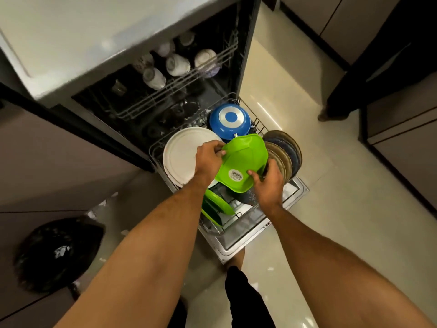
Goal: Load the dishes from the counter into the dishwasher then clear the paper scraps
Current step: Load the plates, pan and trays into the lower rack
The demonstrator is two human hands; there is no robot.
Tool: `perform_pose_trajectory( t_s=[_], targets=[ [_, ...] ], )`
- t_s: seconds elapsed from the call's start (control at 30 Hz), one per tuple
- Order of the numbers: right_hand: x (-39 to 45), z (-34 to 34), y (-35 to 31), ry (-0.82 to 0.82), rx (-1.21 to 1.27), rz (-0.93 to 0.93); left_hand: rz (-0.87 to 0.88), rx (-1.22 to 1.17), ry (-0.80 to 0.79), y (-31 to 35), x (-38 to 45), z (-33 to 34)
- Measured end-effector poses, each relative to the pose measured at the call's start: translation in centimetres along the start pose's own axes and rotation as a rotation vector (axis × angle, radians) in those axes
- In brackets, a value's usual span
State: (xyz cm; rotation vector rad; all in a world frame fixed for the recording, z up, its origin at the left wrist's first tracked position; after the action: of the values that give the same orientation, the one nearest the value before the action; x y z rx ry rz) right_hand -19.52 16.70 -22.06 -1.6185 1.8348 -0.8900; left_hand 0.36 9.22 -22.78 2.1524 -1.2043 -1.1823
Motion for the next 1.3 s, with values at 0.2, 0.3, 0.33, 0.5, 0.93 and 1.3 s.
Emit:
perform_pose_trajectory(
  t_s=[0.2, 0.3, 0.33, 0.5, 0.93, 1.3],
  targets=[
    [-1.0, 2.2, 6.5, -0.017, -0.052, 0.054, -0.044, 0.036, -0.072, -3.7, 2.6, 6.7],
    [-1.6, 3.5, 9.0, -0.032, -0.069, 0.09, -0.037, 0.062, -0.097, -5.4, 3.5, 9.0],
    [-1.8, 4.0, 9.6, -0.037, -0.075, 0.095, -0.033, 0.07, -0.102, -5.8, 3.9, 9.6],
    [-2.4, 6.0, 11.6, -0.087, -0.072, 0.106, -0.055, 0.071, -0.142, -7.6, 5.5, 11.6],
    [-2.8, 8.5, 13.4, -0.222, -0.154, 0.197, -0.102, 0.21, -0.246, -10.8, 7.1, 14.2],
    [-1.4, 9.2, 12.8, -0.258, -0.201, 0.28, -0.137, 0.209, -0.247, -11.3, 7.6, 14.7]
  ],
)
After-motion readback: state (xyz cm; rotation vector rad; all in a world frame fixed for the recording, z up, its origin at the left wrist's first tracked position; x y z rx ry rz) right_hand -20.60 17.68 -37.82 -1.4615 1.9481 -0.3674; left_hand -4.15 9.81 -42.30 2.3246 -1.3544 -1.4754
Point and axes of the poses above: each hand's wrist, its own x-axis towards the middle knuckle, its own z-axis out of the palm, y = z × x, the point moved 4 cm from there along x, towards the middle knuckle, and after that the axes turned 14 degrees about -z, right-handed, at the moved point
